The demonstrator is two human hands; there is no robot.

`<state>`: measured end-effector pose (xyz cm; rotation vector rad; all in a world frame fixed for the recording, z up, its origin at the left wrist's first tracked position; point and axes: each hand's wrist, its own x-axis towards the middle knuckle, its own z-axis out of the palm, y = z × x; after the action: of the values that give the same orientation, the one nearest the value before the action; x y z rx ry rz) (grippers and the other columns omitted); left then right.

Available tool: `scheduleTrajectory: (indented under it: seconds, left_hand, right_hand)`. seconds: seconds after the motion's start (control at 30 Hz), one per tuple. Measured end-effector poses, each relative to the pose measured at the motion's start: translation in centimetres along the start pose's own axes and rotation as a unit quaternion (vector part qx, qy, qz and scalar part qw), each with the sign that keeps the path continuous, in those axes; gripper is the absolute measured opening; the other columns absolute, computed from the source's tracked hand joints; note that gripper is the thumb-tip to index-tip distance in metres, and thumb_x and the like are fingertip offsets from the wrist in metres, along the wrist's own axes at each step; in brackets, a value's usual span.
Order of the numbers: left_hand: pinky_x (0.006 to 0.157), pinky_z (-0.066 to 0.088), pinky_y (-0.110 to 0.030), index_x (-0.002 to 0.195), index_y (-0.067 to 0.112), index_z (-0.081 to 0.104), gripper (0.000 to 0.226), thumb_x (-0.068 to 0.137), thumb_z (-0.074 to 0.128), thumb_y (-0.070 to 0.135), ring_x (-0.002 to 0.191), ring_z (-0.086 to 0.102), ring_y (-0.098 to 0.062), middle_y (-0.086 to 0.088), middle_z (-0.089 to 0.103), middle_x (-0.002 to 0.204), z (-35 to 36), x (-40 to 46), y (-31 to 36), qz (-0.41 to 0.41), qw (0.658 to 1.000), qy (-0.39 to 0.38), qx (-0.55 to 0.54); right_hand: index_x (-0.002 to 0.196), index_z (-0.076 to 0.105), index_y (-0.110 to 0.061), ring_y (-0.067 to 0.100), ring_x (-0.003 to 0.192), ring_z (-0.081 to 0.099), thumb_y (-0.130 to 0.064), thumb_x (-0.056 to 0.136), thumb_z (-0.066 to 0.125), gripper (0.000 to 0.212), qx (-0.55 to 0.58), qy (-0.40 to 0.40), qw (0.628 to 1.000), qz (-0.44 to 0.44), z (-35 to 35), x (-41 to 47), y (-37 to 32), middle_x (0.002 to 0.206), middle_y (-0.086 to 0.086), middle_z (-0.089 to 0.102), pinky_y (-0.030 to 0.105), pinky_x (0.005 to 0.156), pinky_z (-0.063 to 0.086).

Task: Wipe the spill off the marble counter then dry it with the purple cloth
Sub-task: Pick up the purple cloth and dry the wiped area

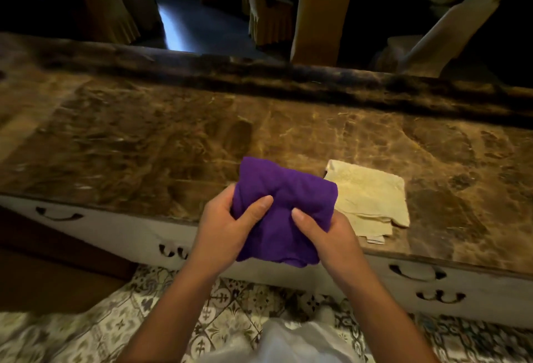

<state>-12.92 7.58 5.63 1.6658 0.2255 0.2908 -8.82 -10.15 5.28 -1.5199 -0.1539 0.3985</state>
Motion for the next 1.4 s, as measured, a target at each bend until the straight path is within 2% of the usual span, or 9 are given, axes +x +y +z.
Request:
scheduleTrajectory:
  seconds: [0.1,0.3,0.37,0.5,0.67,0.83,1.13,1.27,1.4]
  left_hand:
    - [0.073,0.054,-0.019,0.095,0.022,0.075,0.015,0.080,0.073,0.027,0.083,0.071,-0.001,0.009,0.081,0.091,-3.6,-0.5,-1.1,-0.060,0.996,-0.003,-0.066]
    - [0.079,0.056,-0.019,0.108,0.022,0.071,0.028,0.081,0.080,0.021,0.096,0.073,-0.004,0.009,0.080,0.101,-7.5,0.5,-2.2,-0.090,0.988,0.013,-0.124]
    - [0.079,0.057,-0.022,0.104,0.024,0.075,0.023,0.081,0.076,0.025,0.097,0.074,-0.008,0.005,0.081,0.103,-8.5,1.6,-2.4,-0.111,0.986,0.020,-0.126]
    - [0.080,0.060,-0.026,0.098,0.031,0.081,0.014,0.085,0.075,0.031,0.097,0.075,-0.013,-0.001,0.081,0.104,-10.9,4.3,-2.7,-0.130,0.983,0.054,-0.118]
    - [0.087,0.060,-0.037,0.101,0.020,0.080,0.027,0.081,0.075,0.036,0.102,0.075,-0.024,-0.010,0.080,0.106,-13.5,7.2,-2.9,-0.161,0.967,0.107,-0.165]
    - [0.091,0.058,-0.042,0.100,0.018,0.080,0.027,0.079,0.076,0.035,0.103,0.075,-0.027,-0.012,0.080,0.106,-15.6,10.4,-4.1,-0.195,0.955,0.126,-0.183]
    - [0.076,0.060,-0.027,0.098,0.011,0.079,0.013,0.092,0.070,0.018,0.090,0.076,-0.019,-0.013,0.081,0.100,-20.7,15.6,-6.5,-0.216,0.964,-0.023,-0.154]
    - [0.077,0.056,-0.020,0.114,0.006,0.071,0.020,0.096,0.064,0.011,0.086,0.072,-0.008,-0.010,0.077,0.103,-22.4,18.0,-6.6,-0.178,0.971,-0.081,-0.139]
    - [0.095,0.050,-0.022,0.132,0.023,0.063,0.035,0.098,0.063,0.031,0.108,0.066,0.001,0.010,0.070,0.122,-26.4,21.2,-7.5,-0.091,0.990,-0.077,0.080]
  right_hand:
    - [0.097,0.074,-0.022,0.003,0.086,0.074,-0.025,0.074,0.076,0.023,0.008,-0.029,1.000,0.008,2.9,0.0,0.2,0.094,-0.010,0.081,0.018,0.071,0.056]
    - [0.085,0.081,-0.036,0.012,0.087,0.075,-0.022,0.073,0.079,0.019,0.074,-0.049,0.994,0.060,6.9,3.1,0.1,0.094,-0.001,0.081,0.029,0.079,0.059]
    - [0.086,0.081,-0.035,0.009,0.087,0.075,-0.030,0.078,0.080,0.009,0.070,-0.061,0.993,0.075,7.8,4.8,-0.1,0.093,-0.005,0.081,0.026,0.078,0.060]
    - [0.098,0.074,-0.023,0.005,0.089,0.074,-0.046,0.084,0.058,0.032,0.007,-0.079,0.994,0.080,9.7,8.8,-0.3,0.096,-0.010,0.080,0.020,0.075,0.056]
    - [0.096,0.080,-0.018,0.021,0.100,0.073,-0.041,0.083,0.066,0.030,0.029,-0.098,0.988,0.118,12.1,13.2,-0.3,0.106,0.008,0.080,0.039,0.090,0.055]
    - [0.092,0.077,-0.010,0.013,0.085,0.075,-0.029,0.080,0.068,0.024,0.081,-0.096,0.981,0.149,14.4,15.7,-0.3,0.094,0.006,0.081,0.024,0.073,0.058]
    - [0.101,0.076,-0.009,0.019,0.091,0.077,-0.022,0.078,0.068,0.028,0.198,0.056,0.965,0.165,19.6,15.5,0.7,0.104,0.013,0.079,0.027,0.078,0.062]
    - [0.113,0.073,-0.011,0.020,0.092,0.077,-0.029,0.077,0.072,0.039,0.254,0.160,0.942,0.149,20.1,15.5,-1.0,0.107,0.011,0.079,0.034,0.083,0.062]
    - [0.100,0.073,-0.029,0.007,0.088,0.074,-0.028,0.090,0.073,0.010,-0.056,0.258,0.965,-0.002,17.6,15.5,-3.5,0.093,-0.012,0.079,0.023,0.067,0.059]
